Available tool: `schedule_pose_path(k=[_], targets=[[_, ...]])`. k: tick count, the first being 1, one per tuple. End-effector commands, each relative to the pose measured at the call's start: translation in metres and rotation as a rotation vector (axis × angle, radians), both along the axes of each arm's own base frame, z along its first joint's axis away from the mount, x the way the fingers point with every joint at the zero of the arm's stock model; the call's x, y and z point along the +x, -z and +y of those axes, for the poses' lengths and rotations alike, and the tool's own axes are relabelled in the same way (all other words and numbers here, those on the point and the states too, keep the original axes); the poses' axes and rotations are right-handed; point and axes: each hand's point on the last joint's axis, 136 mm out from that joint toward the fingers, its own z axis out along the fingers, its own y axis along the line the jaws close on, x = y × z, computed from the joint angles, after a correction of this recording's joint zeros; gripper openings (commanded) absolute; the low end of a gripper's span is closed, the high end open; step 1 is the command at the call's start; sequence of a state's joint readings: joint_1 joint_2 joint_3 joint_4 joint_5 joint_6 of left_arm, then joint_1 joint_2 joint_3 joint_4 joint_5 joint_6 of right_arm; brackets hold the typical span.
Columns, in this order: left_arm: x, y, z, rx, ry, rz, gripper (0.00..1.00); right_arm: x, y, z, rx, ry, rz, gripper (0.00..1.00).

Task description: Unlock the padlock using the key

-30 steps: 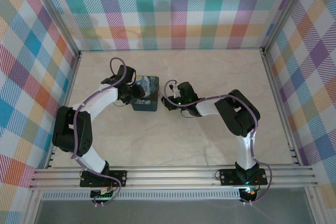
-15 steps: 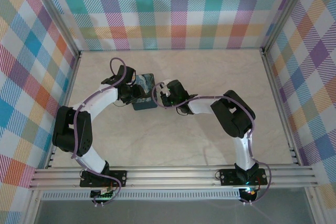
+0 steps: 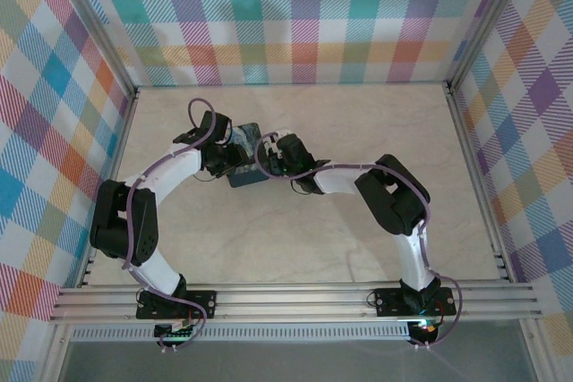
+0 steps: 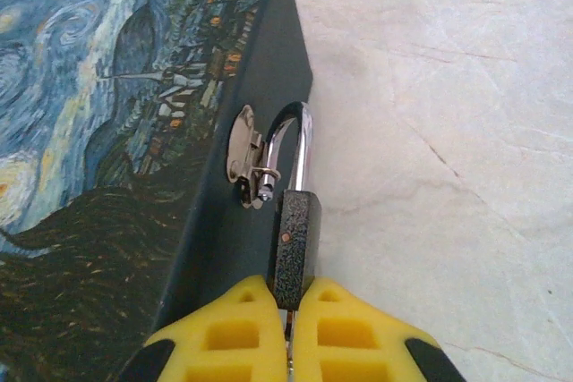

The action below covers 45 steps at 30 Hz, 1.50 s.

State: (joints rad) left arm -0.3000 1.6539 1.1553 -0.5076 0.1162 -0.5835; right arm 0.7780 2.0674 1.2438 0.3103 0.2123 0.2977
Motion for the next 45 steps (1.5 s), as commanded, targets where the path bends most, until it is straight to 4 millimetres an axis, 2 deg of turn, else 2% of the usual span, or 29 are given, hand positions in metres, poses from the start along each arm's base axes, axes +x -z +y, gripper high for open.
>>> schedule_pose_path(k=[1, 6, 11, 18, 22, 29, 35, 39, 43, 45], targets=[[-0.066, 0.069, 0.000, 0.014, 0.039, 0.327, 0.53, 0.003, -0.027, 0.024, 0.110, 0.009, -0.066, 0.03], [-0.067, 0.072, 0.000, 0.017, 0.043, 0.335, 0.53, 0.009, -0.008, 0.026, 0.054, -0.004, -0.050, 0.06], [-0.073, 0.076, 0.001, 0.012, 0.052, 0.347, 0.52, 0.018, 0.005, 0.027, 0.177, -0.036, 0.055, 0.10], [-0.073, 0.073, 0.007, 0.026, 0.037, 0.347, 0.53, 0.025, -0.020, 0.029, 0.264, -0.093, 0.052, 0.12], [-0.068, 0.068, 0.010, 0.024, 0.027, 0.333, 0.53, 0.032, -0.030, 0.022, 0.271, -0.057, 0.035, 0.11], [-0.068, 0.060, 0.014, 0.029, 0.017, 0.323, 0.53, 0.053, -0.028, -0.007, 0.294, 0.116, 0.065, 0.08], [-0.061, 0.042, 0.030, 0.039, -0.008, 0.285, 0.53, 0.046, -0.030, -0.025, 0.250, 0.147, 0.051, 0.08], [-0.056, 0.035, 0.031, 0.025, -0.008, 0.274, 0.53, 0.041, -0.029, -0.041, 0.249, 0.188, 0.075, 0.08], [-0.052, 0.027, 0.029, 0.016, 0.013, 0.259, 0.53, 0.025, -0.018, -0.077, 0.171, 0.272, 0.144, 0.10], [-0.049, 0.018, 0.026, 0.003, 0.030, 0.238, 0.54, 0.009, -0.008, -0.104, 0.102, 0.320, 0.197, 0.12]])
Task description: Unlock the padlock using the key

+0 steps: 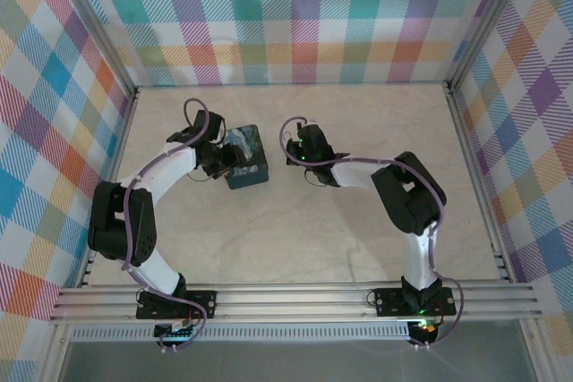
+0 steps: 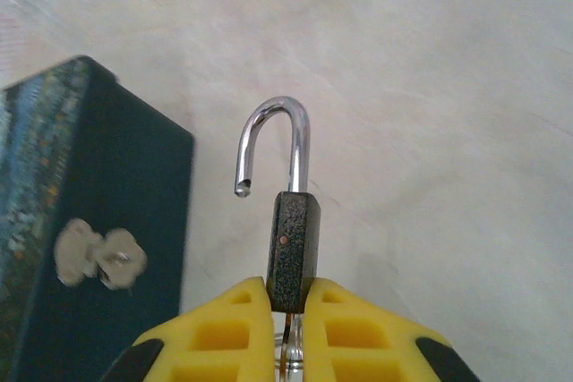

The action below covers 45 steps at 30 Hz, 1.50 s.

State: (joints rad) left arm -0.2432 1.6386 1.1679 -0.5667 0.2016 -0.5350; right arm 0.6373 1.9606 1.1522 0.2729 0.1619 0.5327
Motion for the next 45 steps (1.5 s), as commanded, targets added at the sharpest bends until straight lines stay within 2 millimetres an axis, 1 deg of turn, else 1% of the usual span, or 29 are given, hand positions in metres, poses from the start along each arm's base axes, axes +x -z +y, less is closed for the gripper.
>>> schedule_pose_path(k=[1, 5, 9, 11, 13, 14, 16, 19, 21, 22, 23, 25, 27, 30, 34, 37, 39, 42, 45], targets=[[-0.040, 0.019, 0.016, 0.048, 0.016, 0.188, 0.54, -0.021, 0.007, -0.046, -0.089, 0.088, 0.088, 0.13], [-0.030, 0.002, 0.022, 0.078, 0.005, 0.147, 0.59, -0.050, 0.026, -0.088, -0.174, 0.110, 0.168, 0.16], [-0.023, -0.010, 0.033, 0.091, -0.034, 0.118, 0.62, -0.067, 0.039, -0.122, -0.231, 0.143, 0.221, 0.20], [-0.021, -0.014, 0.038, 0.093, -0.049, 0.108, 0.63, -0.073, 0.041, -0.132, -0.245, 0.134, 0.236, 0.28], [-0.018, -0.016, 0.043, 0.085, -0.064, 0.103, 0.63, -0.075, 0.033, -0.132, -0.265, 0.096, 0.222, 0.41], [-0.018, -0.017, 0.044, 0.077, -0.068, 0.103, 0.64, -0.074, 0.027, -0.129, -0.260, 0.076, 0.211, 0.43], [-0.016, -0.020, 0.046, 0.047, -0.079, 0.097, 0.64, -0.074, 0.009, -0.117, -0.231, 0.008, 0.174, 0.47], [-0.013, -0.029, 0.046, -0.010, -0.092, 0.076, 0.65, -0.078, -0.017, -0.086, -0.166, -0.120, 0.135, 0.52], [-0.011, -0.036, 0.049, -0.022, -0.107, 0.062, 0.65, -0.082, -0.031, -0.058, -0.115, -0.217, 0.126, 0.55], [-0.011, -0.039, 0.052, -0.018, -0.114, 0.056, 0.65, -0.084, -0.037, -0.045, -0.086, -0.253, 0.123, 0.61], [-0.010, -0.041, 0.055, -0.006, -0.128, 0.050, 0.65, -0.085, -0.043, -0.029, -0.052, -0.296, 0.116, 0.63], [-0.012, -0.042, 0.067, 0.043, -0.174, 0.054, 0.65, -0.086, -0.049, -0.003, -0.006, -0.363, 0.104, 0.63], [-0.019, -0.040, 0.076, 0.084, -0.229, 0.070, 0.65, -0.085, -0.053, 0.025, 0.035, -0.416, 0.100, 0.64], [-0.035, -0.033, 0.084, 0.098, -0.301, 0.094, 0.66, -0.085, -0.058, 0.063, 0.108, -0.484, 0.107, 0.63], [-0.058, -0.027, 0.092, 0.111, -0.355, 0.093, 0.66, -0.081, -0.053, 0.099, 0.180, -0.526, 0.137, 0.61], [-0.067, -0.024, 0.096, 0.136, -0.351, 0.101, 0.67, -0.081, -0.043, 0.115, 0.207, -0.536, 0.166, 0.59], [-0.070, -0.020, 0.095, 0.136, -0.339, 0.116, 0.67, -0.083, -0.037, 0.122, 0.217, -0.536, 0.180, 0.57], [-0.071, -0.014, 0.094, 0.133, -0.337, 0.122, 0.67, -0.088, -0.030, 0.130, 0.239, -0.526, 0.204, 0.55], [-0.069, -0.012, 0.094, 0.134, -0.339, 0.122, 0.67, -0.097, -0.026, 0.141, 0.268, -0.535, 0.224, 0.53]])
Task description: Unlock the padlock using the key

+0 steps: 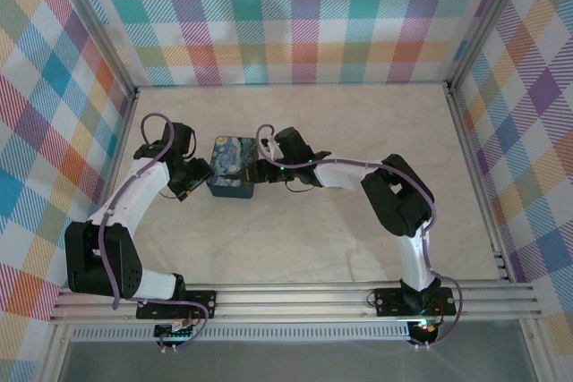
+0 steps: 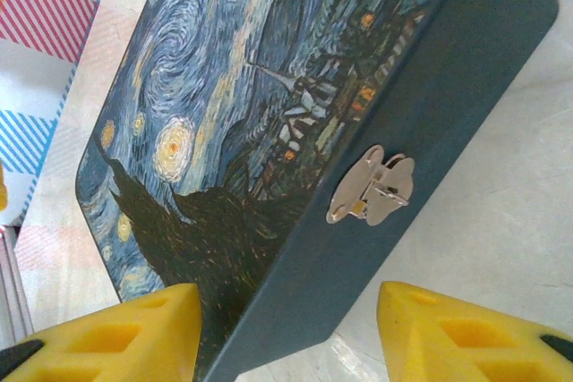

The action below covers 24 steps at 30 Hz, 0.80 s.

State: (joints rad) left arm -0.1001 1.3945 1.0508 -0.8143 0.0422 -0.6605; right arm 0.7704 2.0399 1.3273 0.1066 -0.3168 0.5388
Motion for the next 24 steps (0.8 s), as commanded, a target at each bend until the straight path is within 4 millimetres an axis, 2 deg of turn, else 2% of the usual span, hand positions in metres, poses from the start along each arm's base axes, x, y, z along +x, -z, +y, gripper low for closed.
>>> schedule_pose_path(k=[1, 8, 10, 12, 16, 17, 18, 20, 22, 24], targets=[[-0.001, 0.002, 0.005, 0.012, -0.019, 0.005, 0.67, -0.007, -0.019, 0.026, 0.100, -0.019, 0.002, 0.53], [0.011, -0.004, 0.007, 0.026, -0.031, -0.017, 0.67, -0.033, -0.022, 0.056, 0.158, -0.072, 0.048, 0.53], [0.016, -0.008, 0.009, 0.038, -0.035, -0.029, 0.67, -0.036, -0.027, 0.056, 0.172, -0.081, 0.050, 0.53], [0.022, -0.013, 0.014, 0.066, -0.037, -0.044, 0.68, -0.038, -0.033, 0.048, 0.145, -0.079, 0.027, 0.55], [0.035, -0.020, 0.022, 0.121, -0.035, -0.087, 0.69, -0.038, -0.044, 0.003, 0.001, -0.054, -0.069, 0.65], [0.039, -0.022, 0.024, 0.130, -0.031, -0.112, 0.70, -0.038, -0.046, -0.012, -0.036, -0.048, -0.097, 0.81], [0.045, -0.024, 0.025, 0.139, -0.026, -0.147, 0.76, -0.037, -0.045, -0.030, -0.072, -0.037, -0.112, 1.00], [0.052, -0.028, 0.030, 0.172, -0.030, -0.202, 1.00, -0.034, -0.046, -0.068, -0.136, -0.009, -0.145, 1.00], [0.058, -0.033, 0.038, 0.230, -0.021, -0.245, 1.00, -0.027, -0.045, -0.110, -0.206, 0.049, -0.174, 1.00], [0.062, -0.038, 0.055, 0.338, -0.030, -0.277, 1.00, -0.013, -0.046, -0.167, -0.298, 0.147, -0.229, 1.00]])
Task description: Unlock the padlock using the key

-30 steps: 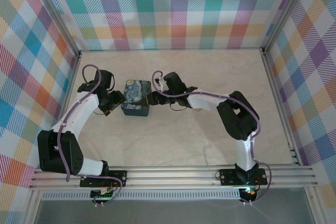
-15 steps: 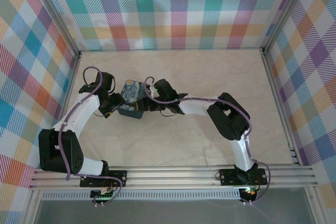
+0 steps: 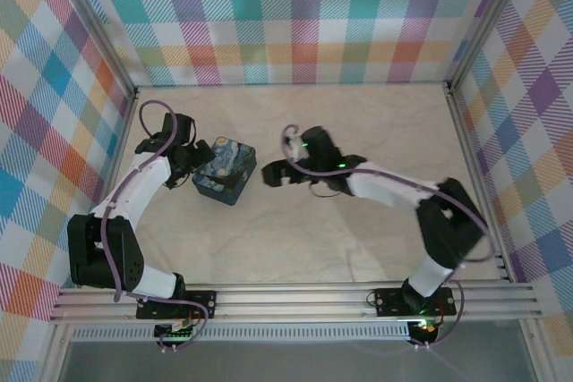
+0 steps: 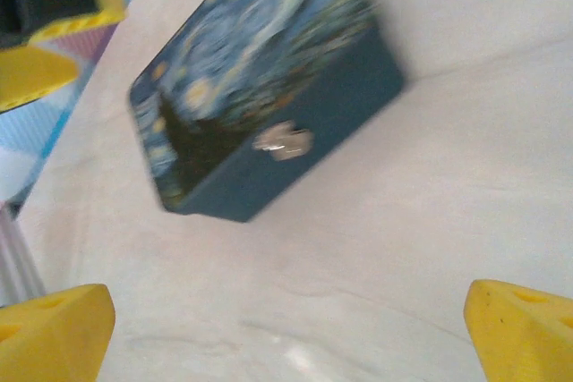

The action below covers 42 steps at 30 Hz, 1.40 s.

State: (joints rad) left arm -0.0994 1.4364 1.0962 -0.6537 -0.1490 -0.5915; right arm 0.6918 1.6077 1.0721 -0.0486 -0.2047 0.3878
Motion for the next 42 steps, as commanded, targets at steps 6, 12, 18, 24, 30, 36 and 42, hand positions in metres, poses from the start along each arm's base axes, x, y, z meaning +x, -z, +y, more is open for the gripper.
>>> schedule_pose_path(k=[6, 12, 18, 24, 30, 36, 42], targets=[[0.026, -0.023, 0.043, 0.372, 0.030, -0.400, 0.97, 0.049, 0.009, -0.245, -0.347, 0.522, -0.300, 1.00], [0.024, 0.007, 0.038, 0.513, 0.167, -0.428, 0.97, 0.067, 0.035, -0.330, -0.368, 0.795, -0.345, 1.00], [0.030, 0.024, 0.006, 0.452, 0.355, -0.591, 1.00, 0.084, 0.064, -0.333, -0.353, 0.777, -0.396, 1.00], [0.037, 0.037, -0.011, 0.416, 0.461, -0.630, 1.00, 0.078, 0.062, -0.317, -0.275, 0.700, -0.515, 1.00], [0.044, 0.054, -0.008, 0.405, 0.454, -0.612, 1.00, 0.077, 0.065, -0.320, -0.287, 0.710, -0.489, 1.00], [0.045, 0.056, -0.006, 0.397, 0.445, -0.592, 1.00, 0.077, 0.064, -0.319, -0.284, 0.710, -0.492, 1.00], [0.046, 0.055, -0.005, 0.391, 0.446, -0.591, 1.00, 0.078, 0.064, -0.320, -0.284, 0.710, -0.495, 1.00]])
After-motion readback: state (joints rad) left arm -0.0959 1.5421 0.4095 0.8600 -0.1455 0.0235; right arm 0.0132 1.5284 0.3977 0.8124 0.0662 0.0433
